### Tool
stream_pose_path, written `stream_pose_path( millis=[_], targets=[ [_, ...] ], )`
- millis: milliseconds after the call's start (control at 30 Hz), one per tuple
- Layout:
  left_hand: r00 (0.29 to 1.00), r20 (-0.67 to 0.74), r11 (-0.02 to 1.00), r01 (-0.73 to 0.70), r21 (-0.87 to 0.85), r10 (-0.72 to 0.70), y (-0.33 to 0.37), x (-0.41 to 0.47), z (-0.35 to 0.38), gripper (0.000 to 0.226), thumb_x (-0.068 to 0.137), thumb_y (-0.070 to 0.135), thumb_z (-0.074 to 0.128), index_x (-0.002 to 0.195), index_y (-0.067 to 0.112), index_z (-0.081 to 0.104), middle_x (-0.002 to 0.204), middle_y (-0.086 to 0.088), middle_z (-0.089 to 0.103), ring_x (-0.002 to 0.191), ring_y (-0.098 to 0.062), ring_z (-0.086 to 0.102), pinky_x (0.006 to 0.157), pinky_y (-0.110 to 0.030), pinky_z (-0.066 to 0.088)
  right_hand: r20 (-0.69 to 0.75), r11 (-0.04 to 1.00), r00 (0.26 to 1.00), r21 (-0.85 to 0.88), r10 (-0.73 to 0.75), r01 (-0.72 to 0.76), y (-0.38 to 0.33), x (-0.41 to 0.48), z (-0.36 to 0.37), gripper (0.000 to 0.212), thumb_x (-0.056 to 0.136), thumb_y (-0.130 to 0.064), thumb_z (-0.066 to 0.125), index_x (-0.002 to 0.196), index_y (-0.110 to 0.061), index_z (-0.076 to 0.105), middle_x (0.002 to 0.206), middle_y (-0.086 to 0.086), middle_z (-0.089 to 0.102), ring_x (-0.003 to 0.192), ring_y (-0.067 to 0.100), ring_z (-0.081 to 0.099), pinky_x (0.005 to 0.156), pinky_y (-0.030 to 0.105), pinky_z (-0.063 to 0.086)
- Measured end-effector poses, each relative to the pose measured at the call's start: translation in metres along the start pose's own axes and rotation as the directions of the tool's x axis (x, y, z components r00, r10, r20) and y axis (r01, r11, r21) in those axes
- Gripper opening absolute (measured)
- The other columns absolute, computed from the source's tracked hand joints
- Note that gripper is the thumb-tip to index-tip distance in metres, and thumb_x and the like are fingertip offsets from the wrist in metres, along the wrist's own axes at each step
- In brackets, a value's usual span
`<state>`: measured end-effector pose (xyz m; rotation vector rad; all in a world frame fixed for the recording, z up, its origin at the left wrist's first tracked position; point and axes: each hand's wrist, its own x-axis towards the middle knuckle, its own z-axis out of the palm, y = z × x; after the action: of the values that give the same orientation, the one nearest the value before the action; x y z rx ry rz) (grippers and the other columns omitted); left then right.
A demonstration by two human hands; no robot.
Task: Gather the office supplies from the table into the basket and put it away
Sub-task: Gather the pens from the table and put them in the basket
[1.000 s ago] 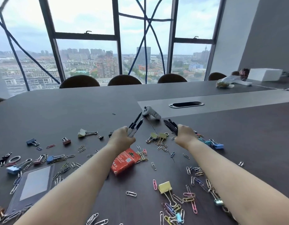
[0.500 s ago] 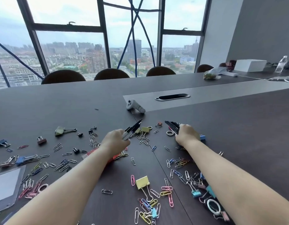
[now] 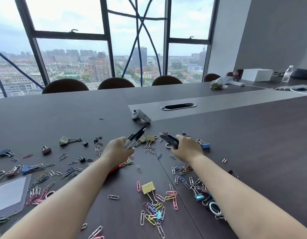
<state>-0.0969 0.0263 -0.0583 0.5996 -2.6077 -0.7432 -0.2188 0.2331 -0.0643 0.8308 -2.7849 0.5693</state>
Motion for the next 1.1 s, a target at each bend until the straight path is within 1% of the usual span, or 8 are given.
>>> stream_pose_path(
  millis=[133,300,467,633,733,800,867,1100],
  targets=[
    [1.000,0.004,0.999,0.025,-0.030,-0.024,-0.008,-0.013,-0.013,0.029,0.079,0.025,0.064,0.064,0.013,0.043,0.060,-0.003,0.048,0.065,-0.027,0.050,0.061,-0.030,0.036,-0.024,0.995,0.995,0.036,-0.098,0.098,-0.024,-0.017,-0.004,0.028,0.089,-0.041,0.049,0.103,-0.017,0.057,0.091,0.007,0.069,0.085,0.028,0.064,0.069,0.031,0.049],
    [0.998,0.032,0.998,0.059,0.007,-0.059,-0.024,-0.043,-0.046,0.032,0.084,0.029,0.062,0.066,0.015,0.040,0.068,-0.006,0.053,0.070,-0.031,0.062,0.063,-0.032,0.044,0.003,0.977,0.985,0.128,-0.174,0.172,-0.058,-0.034,-0.009,0.022,0.090,-0.030,0.051,0.105,-0.015,0.055,0.088,0.008,0.066,0.084,0.028,0.064,0.071,0.033,0.052],
    [0.994,-0.079,0.997,0.078,-0.011,-0.079,-0.056,-0.090,-0.096,0.020,0.086,0.024,0.060,0.077,0.013,0.045,0.077,-0.012,0.057,0.075,-0.033,0.061,0.067,-0.036,0.046,0.056,0.954,0.969,0.196,-0.242,0.227,-0.114,-0.056,-0.004,0.018,0.086,-0.021,0.055,0.100,-0.010,0.054,0.094,0.013,0.065,0.090,0.032,0.061,0.074,0.033,0.047],
    [0.971,-0.182,0.985,0.167,0.043,-0.156,-0.099,-0.164,-0.161,0.021,0.085,0.024,0.061,0.087,0.003,0.055,0.078,-0.012,0.058,0.070,-0.027,0.057,0.066,-0.033,0.044,0.093,0.916,0.936,0.255,-0.341,0.308,-0.197,-0.087,0.003,0.018,0.084,-0.035,0.059,0.084,-0.018,0.053,0.073,0.006,0.058,0.075,0.027,0.054,0.064,0.028,0.038],
    [0.939,-0.265,0.965,0.248,0.087,-0.218,-0.129,-0.206,-0.207,0.019,0.085,0.026,0.060,0.087,0.007,0.056,0.077,-0.009,0.058,0.072,-0.026,0.054,0.064,-0.029,0.037,0.111,0.865,0.886,0.299,-0.450,0.402,-0.262,-0.107,0.005,0.015,0.087,-0.033,0.057,0.085,-0.021,0.049,0.067,-0.003,0.052,0.072,0.022,0.049,0.061,0.026,0.032],
    [0.900,-0.353,0.945,0.310,0.103,-0.257,-0.150,-0.234,-0.236,0.018,0.084,0.026,0.059,0.082,0.009,0.054,0.079,-0.013,0.060,0.078,-0.031,0.058,0.066,-0.031,0.037,0.107,0.836,0.849,0.274,-0.518,0.475,-0.305,-0.122,0.009,0.018,0.088,-0.036,0.056,0.095,-0.019,0.055,0.079,0.002,0.061,0.075,0.024,0.055,0.062,0.026,0.036],
    [0.862,-0.430,0.925,0.356,0.135,-0.269,-0.170,-0.260,-0.263,0.020,0.084,0.025,0.059,0.084,0.006,0.054,0.083,-0.018,0.062,0.084,-0.035,0.059,0.068,-0.033,0.039,0.102,0.800,0.813,0.284,-0.574,0.529,-0.346,-0.136,0.017,0.021,0.088,-0.039,0.055,0.093,-0.019,0.053,0.073,-0.002,0.059,0.078,0.026,0.060,0.062,0.027,0.040],
    [0.758,-0.632,0.784,0.488,0.383,-0.163,-0.224,-0.312,-0.363,0.034,0.089,0.034,0.053,0.106,0.005,0.050,0.096,-0.016,0.065,0.090,-0.035,0.061,0.066,-0.033,0.040,0.065,0.732,0.765,0.353,-0.641,0.583,-0.454,-0.154,0.046,0.026,0.085,-0.041,0.056,0.091,-0.015,0.054,0.080,0.006,0.062,0.069,0.024,0.052,0.059,0.031,0.040]
  ],
)
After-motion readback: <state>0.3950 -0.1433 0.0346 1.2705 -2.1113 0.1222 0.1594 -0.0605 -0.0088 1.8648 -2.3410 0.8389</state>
